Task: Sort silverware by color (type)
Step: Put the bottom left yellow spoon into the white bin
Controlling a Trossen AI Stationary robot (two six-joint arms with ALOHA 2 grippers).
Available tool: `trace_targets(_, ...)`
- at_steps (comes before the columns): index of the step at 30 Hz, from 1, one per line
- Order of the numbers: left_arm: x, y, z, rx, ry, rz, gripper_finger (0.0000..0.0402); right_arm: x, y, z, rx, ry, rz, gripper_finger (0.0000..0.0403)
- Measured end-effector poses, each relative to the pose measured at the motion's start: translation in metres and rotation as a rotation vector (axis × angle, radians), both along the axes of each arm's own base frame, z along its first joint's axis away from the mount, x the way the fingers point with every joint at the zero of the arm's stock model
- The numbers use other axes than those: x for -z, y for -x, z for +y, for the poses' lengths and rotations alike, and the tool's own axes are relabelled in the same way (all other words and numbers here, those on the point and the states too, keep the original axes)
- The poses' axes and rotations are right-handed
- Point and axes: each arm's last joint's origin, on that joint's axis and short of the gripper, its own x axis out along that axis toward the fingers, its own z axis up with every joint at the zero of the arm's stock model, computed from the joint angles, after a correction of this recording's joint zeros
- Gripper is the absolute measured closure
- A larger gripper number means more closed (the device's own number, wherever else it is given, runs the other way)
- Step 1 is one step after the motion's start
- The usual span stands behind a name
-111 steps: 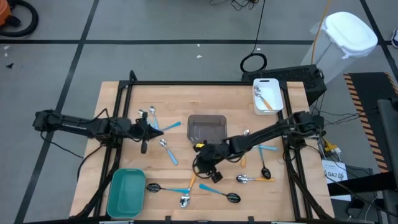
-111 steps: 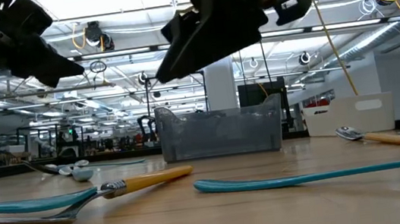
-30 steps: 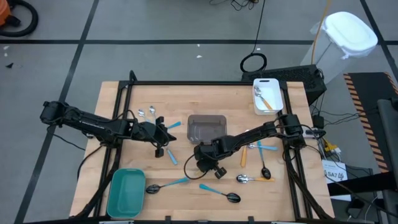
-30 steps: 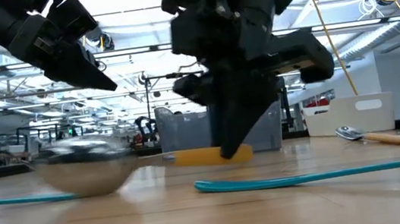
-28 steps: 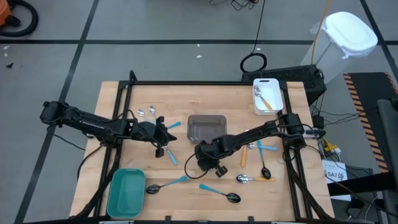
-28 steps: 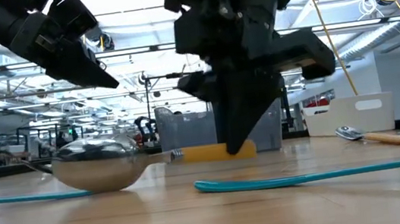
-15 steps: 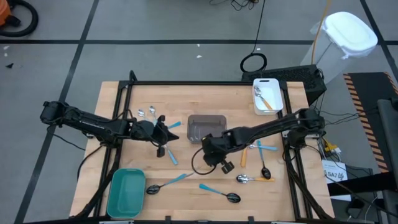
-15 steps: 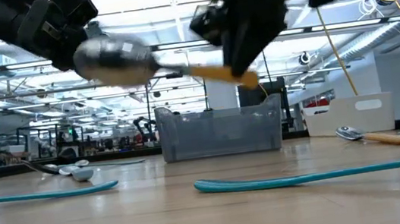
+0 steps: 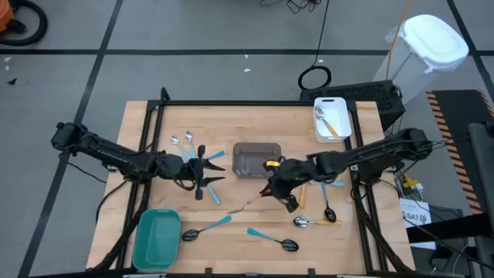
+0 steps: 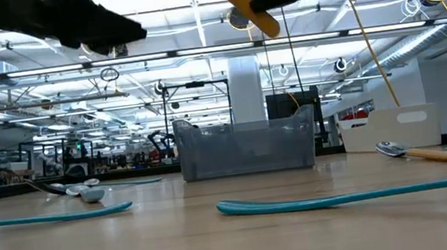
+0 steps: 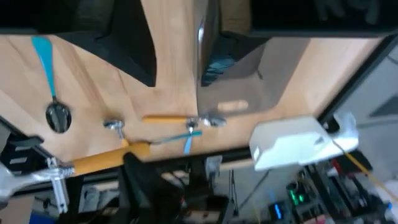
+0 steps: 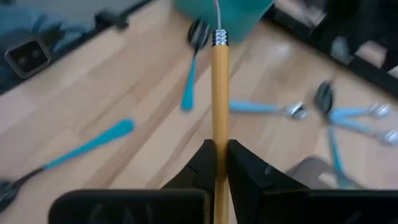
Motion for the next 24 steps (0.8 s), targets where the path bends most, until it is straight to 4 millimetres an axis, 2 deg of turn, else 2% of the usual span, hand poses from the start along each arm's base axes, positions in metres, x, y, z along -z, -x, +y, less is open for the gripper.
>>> trace_targets(6, -0.003, -0.004, -0.002, 0.006, -0.025, -0.056, 0.0242, 0.011, 0.005, -0.006, 0.047, -0.065, -0.193, 0.0387)
trace_targets(10, 0.002, -0.013, -0.007, 0.028, -0.078, -0.088, 0.0226, 0.012, 0.0, -0.014, 0.157, -0.067, -0.302, 0.0387)
trace_targets(14, 0.005, -0.023, -0.012, 0.037, -0.132, -0.163, 0.0192, 0.014, -0.005, -0.019, 0.278, -0.045, -0.376, 0.0387)
trace_targets(19, 0.002, -0.028, -0.009, -0.101, -0.131, -0.249, 0.0143, 0.017, -0.01, -0.022, 0.408, -0.002, -0.434, 0.0387)
trace_targets(24, 0.003, -0.031, -0.013, -0.084, -0.129, -0.275, 0.0127, 0.022, -0.015, -0.023, 0.481, 0.029, -0.461, 0.0387)
